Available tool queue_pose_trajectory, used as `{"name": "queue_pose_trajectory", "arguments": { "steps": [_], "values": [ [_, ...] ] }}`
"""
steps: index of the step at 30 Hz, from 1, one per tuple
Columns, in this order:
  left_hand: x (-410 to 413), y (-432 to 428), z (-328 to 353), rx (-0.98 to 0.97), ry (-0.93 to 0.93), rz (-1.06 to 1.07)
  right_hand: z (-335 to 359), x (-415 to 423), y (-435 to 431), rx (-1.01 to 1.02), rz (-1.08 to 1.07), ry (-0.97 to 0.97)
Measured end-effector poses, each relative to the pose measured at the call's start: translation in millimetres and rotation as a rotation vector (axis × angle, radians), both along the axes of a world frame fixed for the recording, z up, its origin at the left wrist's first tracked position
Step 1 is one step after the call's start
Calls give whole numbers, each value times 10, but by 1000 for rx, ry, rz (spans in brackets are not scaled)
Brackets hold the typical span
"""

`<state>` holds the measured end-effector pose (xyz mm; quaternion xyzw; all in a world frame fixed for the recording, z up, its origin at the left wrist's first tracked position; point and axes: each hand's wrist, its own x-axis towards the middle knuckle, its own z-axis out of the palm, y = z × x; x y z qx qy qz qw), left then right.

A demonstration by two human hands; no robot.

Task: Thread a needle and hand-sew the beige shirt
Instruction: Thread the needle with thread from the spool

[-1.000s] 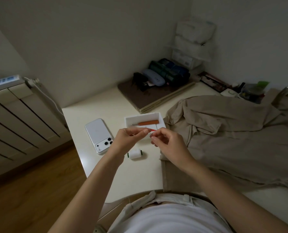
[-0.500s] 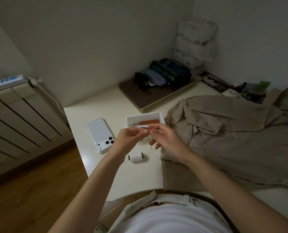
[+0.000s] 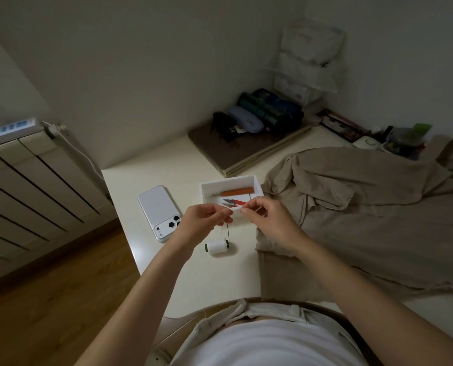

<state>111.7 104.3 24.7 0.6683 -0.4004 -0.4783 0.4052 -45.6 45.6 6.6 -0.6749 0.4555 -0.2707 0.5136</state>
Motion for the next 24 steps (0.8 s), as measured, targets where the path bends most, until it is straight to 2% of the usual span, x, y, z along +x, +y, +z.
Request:
{"name": "queue_pose_trajectory", "arguments": {
  "steps": [10,15,20,24],
  "values": [
    [72,-77,8,-1,-20,-17,-35,-78,-130,93,-69,13],
    [61,-106,25,-15,-35,-38,-70,-86,-154,-30,30,220],
    [24,-132,35,-32,-55,-82,50,72,-86,24,132,2],
    [20,-130,42,-29,-49,-109,89,124,-74,98,105,-106]
  ]
}}
